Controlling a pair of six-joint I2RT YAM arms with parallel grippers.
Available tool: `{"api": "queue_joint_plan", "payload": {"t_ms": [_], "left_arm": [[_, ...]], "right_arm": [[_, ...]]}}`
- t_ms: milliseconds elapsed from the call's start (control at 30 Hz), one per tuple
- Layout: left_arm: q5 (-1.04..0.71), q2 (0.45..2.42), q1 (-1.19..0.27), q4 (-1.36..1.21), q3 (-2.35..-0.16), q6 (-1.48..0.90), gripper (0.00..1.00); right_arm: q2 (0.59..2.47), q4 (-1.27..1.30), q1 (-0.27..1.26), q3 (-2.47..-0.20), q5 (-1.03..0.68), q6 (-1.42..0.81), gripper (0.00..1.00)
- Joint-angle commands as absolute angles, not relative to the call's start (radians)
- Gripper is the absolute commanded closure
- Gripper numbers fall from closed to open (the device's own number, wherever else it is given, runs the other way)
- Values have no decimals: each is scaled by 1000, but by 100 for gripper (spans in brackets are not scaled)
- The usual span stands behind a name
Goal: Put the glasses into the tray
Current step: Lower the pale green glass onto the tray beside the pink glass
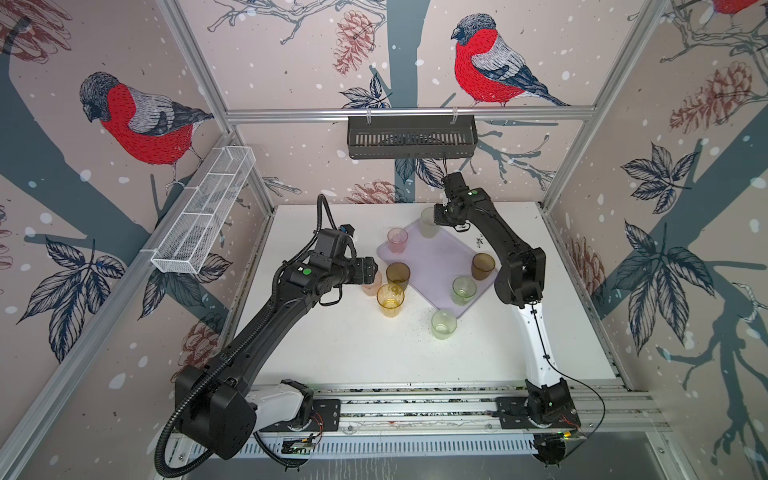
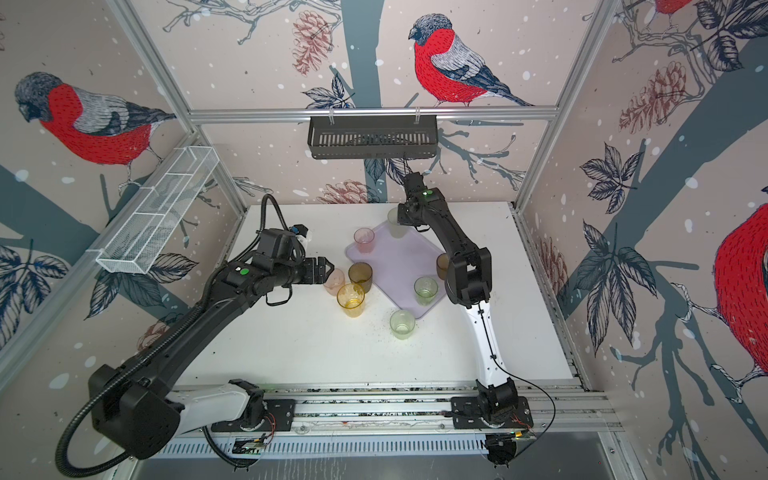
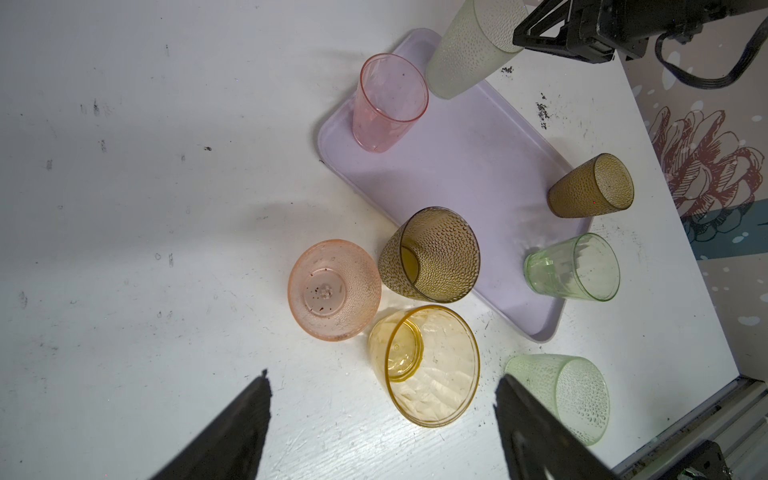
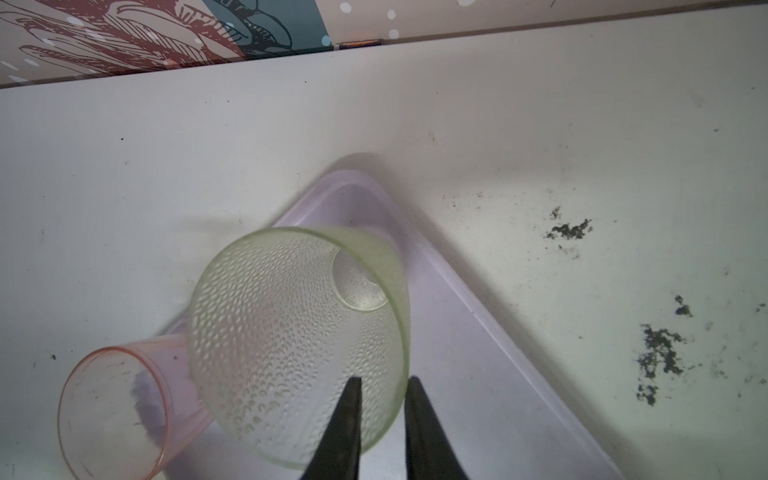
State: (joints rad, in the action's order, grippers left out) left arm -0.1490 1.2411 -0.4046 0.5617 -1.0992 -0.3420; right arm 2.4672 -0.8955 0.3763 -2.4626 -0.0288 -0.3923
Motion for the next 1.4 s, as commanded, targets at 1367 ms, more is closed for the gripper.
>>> {"api": "queue_joint_plan", "payload": {"t_ms": [1367], "left_arm": [[-140,1294,-399,518,-1148,-338,15]], "right_arm": [[2478,-803,359,-2490,-101,-384,63]]}}
